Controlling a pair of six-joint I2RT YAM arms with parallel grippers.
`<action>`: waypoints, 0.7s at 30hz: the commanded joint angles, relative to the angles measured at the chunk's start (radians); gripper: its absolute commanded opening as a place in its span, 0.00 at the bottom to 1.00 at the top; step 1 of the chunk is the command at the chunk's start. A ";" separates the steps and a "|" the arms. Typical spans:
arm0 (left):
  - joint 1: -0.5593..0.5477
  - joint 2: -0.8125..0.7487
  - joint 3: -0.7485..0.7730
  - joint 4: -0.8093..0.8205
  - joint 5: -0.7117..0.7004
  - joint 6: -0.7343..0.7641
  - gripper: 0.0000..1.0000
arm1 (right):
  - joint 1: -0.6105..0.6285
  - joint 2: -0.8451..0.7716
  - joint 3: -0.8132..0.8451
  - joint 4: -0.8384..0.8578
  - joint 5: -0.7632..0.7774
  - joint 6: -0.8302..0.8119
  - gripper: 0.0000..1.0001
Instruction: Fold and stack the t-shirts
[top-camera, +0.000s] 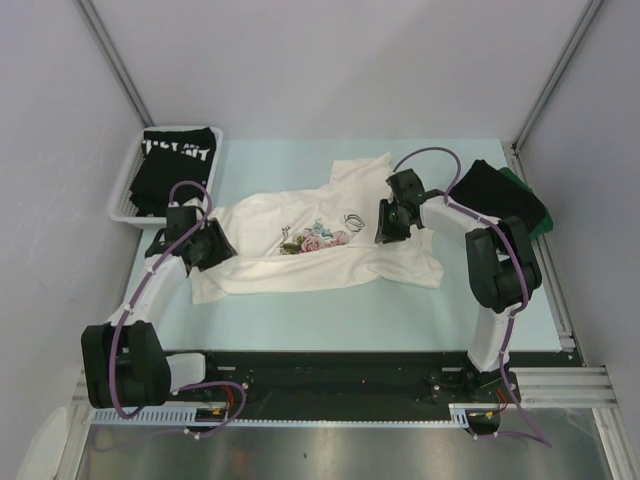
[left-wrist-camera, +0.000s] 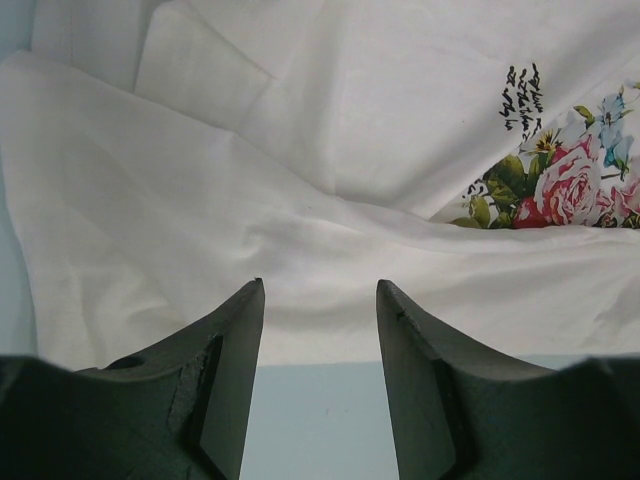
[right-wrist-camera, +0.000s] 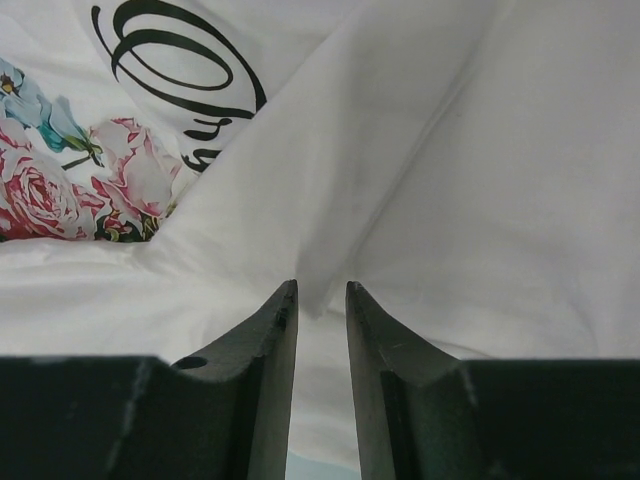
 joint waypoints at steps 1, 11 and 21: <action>0.001 -0.036 -0.011 0.023 0.016 -0.001 0.54 | 0.011 -0.057 -0.006 -0.020 0.007 0.009 0.31; 0.003 -0.050 -0.032 0.028 0.022 -0.009 0.54 | 0.026 -0.028 -0.017 0.014 0.002 0.022 0.31; 0.001 -0.067 -0.037 0.012 0.012 0.005 0.55 | 0.037 -0.005 -0.017 0.048 -0.030 0.030 0.14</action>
